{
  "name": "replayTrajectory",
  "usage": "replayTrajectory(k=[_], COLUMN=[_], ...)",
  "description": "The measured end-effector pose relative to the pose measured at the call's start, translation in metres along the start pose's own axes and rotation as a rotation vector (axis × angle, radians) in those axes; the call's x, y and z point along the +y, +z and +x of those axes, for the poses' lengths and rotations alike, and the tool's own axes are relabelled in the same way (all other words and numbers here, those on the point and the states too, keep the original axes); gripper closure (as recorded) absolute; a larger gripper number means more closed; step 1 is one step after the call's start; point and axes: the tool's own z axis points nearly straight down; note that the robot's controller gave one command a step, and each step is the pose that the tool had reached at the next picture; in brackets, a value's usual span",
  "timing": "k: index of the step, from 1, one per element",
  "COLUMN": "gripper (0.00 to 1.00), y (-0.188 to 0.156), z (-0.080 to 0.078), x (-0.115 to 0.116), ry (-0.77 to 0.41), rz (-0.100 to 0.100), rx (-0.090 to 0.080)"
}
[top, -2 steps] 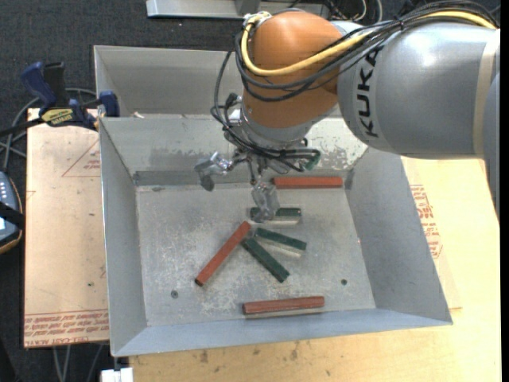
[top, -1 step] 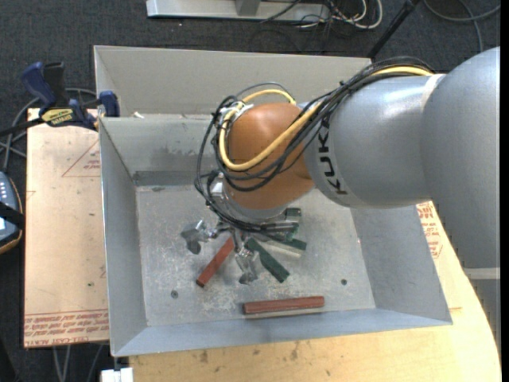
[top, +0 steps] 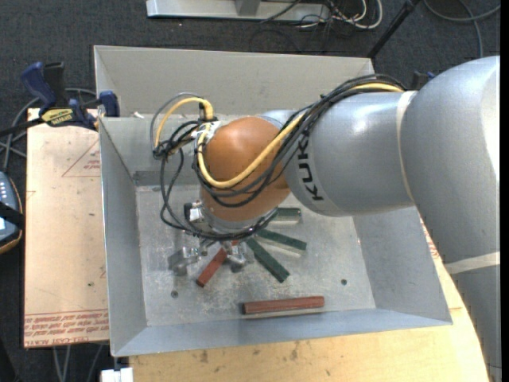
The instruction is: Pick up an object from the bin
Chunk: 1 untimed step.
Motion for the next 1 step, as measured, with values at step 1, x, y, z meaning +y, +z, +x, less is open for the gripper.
replayTrajectory(k=[1], gripper=[1.0], y=[-0.0016], z=[0.0005], x=[-0.0012], ry=[0.002], rz=[0.002], rx=[-0.001])
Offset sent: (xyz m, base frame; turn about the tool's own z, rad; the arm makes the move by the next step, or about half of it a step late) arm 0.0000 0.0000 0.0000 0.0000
